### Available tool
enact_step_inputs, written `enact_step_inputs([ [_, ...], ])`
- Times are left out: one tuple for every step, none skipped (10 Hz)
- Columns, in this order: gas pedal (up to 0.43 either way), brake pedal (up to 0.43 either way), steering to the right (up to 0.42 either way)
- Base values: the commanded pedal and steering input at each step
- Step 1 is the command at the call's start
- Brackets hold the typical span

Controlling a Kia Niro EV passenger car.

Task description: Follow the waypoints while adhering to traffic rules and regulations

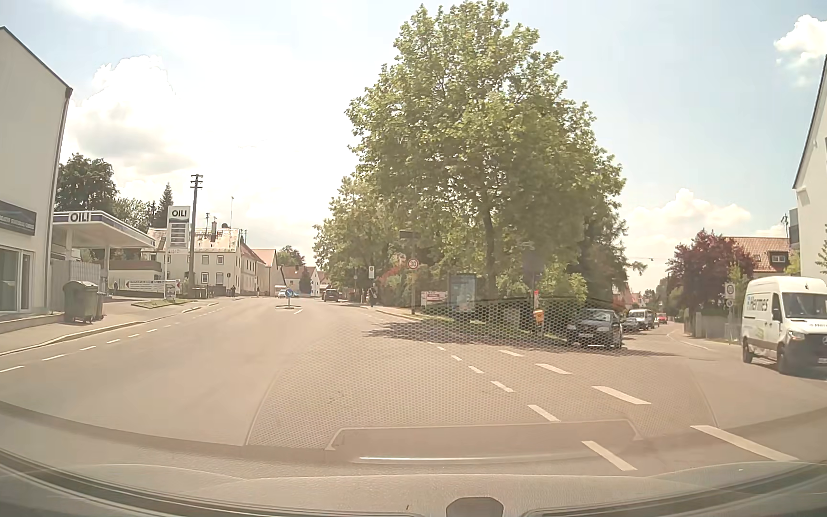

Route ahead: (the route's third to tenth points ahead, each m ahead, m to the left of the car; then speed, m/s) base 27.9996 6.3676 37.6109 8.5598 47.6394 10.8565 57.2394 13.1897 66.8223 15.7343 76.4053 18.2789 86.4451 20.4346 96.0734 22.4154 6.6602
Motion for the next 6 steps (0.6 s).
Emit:
enact_step_inputs([
  [0.150,0.000,-0.067],
  [0.157,0.000,-0.066],
  [0.157,0.000,-0.066],
  [0.157,0.000,-0.065],
  [0.157,0.000,-0.064],
  [0.157,0.000,-0.061],
])
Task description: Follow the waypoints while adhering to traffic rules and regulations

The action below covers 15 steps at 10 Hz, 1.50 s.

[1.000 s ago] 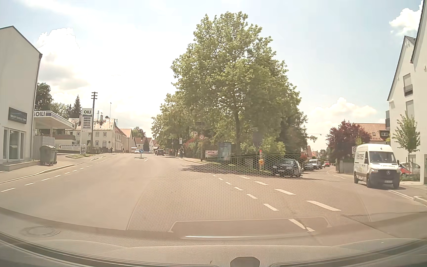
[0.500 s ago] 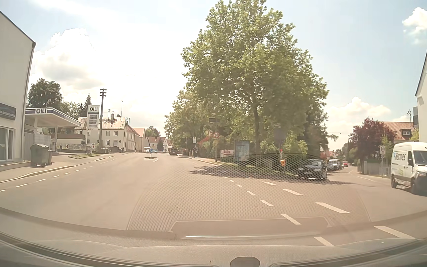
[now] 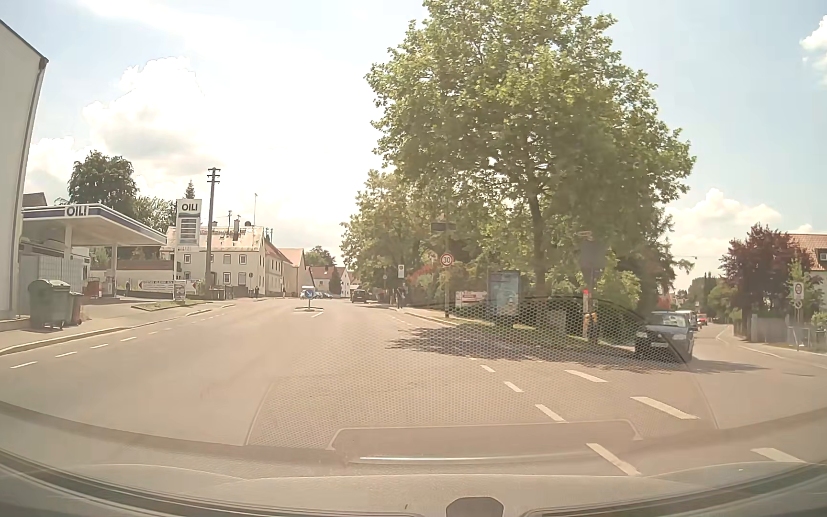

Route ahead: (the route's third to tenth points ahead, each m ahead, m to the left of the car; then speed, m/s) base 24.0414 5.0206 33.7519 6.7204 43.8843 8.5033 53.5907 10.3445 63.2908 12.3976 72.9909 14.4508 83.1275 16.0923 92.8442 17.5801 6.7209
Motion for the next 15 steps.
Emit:
enact_step_inputs([
  [0.157,0.000,-0.059],
  [0.157,0.000,-0.057],
  [0.157,0.000,-0.054],
  [0.157,0.000,-0.047],
  [0.157,0.000,-0.044],
  [0.157,0.000,-0.044],
  [0.157,0.000,-0.044],
  [0.157,0.000,-0.042],
  [0.157,0.000,-0.040],
  [0.157,0.000,-0.039],
  [0.157,0.000,-0.039],
  [0.157,0.000,-0.040],
  [0.157,0.000,-0.042],
  [0.157,0.000,-0.041],
  [0.157,0.000,-0.036],
])
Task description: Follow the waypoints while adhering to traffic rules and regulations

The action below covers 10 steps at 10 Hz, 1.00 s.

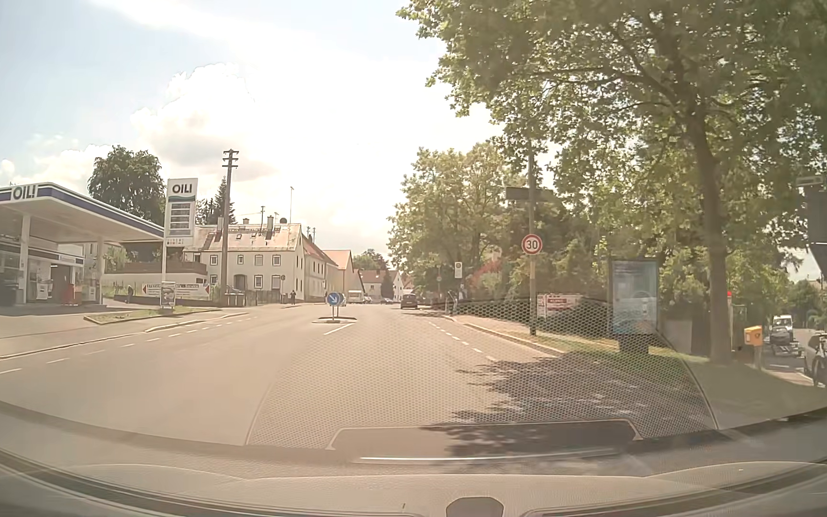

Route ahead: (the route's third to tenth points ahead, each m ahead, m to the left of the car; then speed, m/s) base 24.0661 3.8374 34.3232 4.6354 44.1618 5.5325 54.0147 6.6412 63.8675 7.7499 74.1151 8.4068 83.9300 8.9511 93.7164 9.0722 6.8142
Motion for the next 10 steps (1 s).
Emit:
enact_step_inputs([
  [0.157,0.000,-0.033],
  [0.157,0.000,-0.033],
  [0.157,0.000,-0.033],
  [0.157,0.000,-0.032],
  [0.157,0.000,-0.029],
  [0.157,0.000,-0.024],
  [0.157,0.000,-0.021],
  [0.157,0.000,-0.019],
  [0.157,0.000,-0.019],
  [0.157,0.000,-0.019],
])
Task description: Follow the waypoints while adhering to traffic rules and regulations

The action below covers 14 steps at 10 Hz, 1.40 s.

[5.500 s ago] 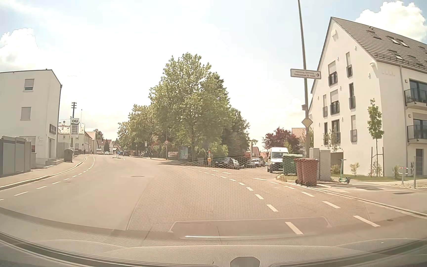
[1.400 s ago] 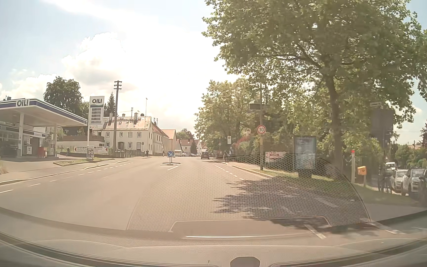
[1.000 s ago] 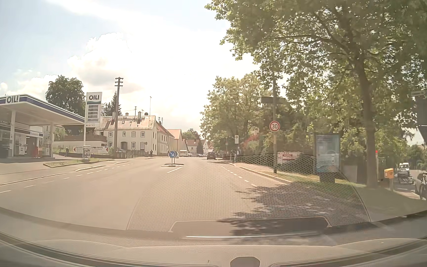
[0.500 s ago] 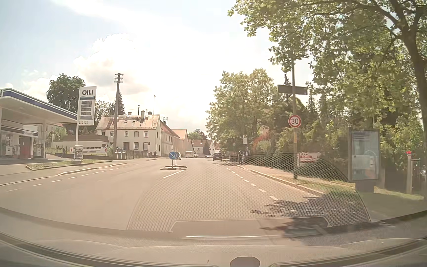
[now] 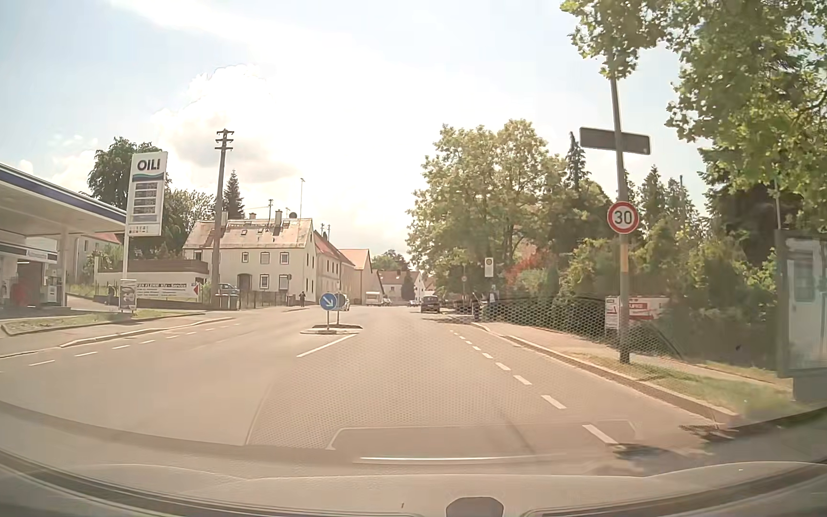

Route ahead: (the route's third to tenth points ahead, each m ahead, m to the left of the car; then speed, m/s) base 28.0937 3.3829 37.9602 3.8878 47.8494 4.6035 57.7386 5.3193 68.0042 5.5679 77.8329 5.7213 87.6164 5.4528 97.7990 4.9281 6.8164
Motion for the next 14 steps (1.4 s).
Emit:
enact_step_inputs([
  [0.157,0.000,-0.019],
  [0.157,0.000,-0.019],
  [0.169,0.000,-0.019],
  [0.169,0.000,-0.018],
  [0.169,0.000,-0.014],
  [0.169,0.000,-0.011],
  [0.177,0.000,-0.011],
  [0.177,0.000,-0.008],
  [0.177,0.000,-0.005],
  [0.177,0.000,-0.006],
  [0.177,0.000,-0.006],
  [0.177,0.000,-0.006],
  [0.189,0.000,-0.007],
  [0.189,0.000,-0.008],
])
